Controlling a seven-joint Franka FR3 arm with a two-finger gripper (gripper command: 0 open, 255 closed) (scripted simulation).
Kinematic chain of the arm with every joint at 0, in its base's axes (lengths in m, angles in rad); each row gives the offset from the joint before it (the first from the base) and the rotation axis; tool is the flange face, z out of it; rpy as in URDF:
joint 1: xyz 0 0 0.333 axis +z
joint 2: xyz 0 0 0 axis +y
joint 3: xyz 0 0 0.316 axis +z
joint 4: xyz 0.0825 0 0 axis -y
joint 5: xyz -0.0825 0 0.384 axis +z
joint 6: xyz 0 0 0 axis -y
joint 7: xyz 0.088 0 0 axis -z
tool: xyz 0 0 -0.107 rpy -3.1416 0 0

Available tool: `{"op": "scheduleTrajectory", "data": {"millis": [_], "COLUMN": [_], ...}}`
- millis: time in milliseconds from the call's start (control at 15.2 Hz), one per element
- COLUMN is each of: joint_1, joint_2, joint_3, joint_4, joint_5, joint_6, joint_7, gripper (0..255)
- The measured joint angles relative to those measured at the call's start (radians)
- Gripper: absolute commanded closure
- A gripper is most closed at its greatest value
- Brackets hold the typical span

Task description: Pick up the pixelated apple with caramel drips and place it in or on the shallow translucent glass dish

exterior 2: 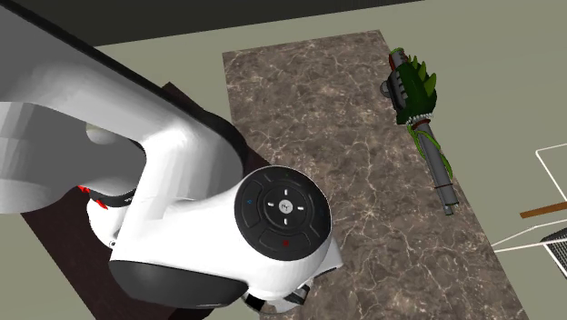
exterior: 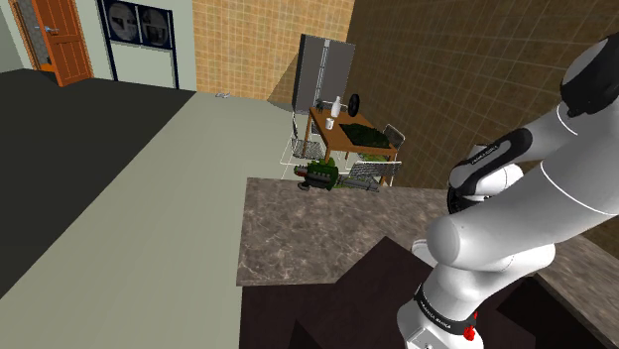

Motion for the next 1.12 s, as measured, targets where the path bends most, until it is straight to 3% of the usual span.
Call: {"op": "scheduleTrajectory", "data": {"millis": [462,858,924,1122], "joint_1": [0.029,0.032,0.032,0.032], "joint_2": [0.158,0.183,0.183,0.183], "joint_3": [-0.037,-0.04,-0.04,-0.04], "joint_4": [-0.01,-0.013,-0.013,-0.013], "joint_5": [0.031,0.037,0.037,0.037], "joint_6": [0.163,0.191,0.191,0.192], "joint_7": [-0.006,-0.007,-0.006,-0.006], "gripper": [255,255,0,0]}}
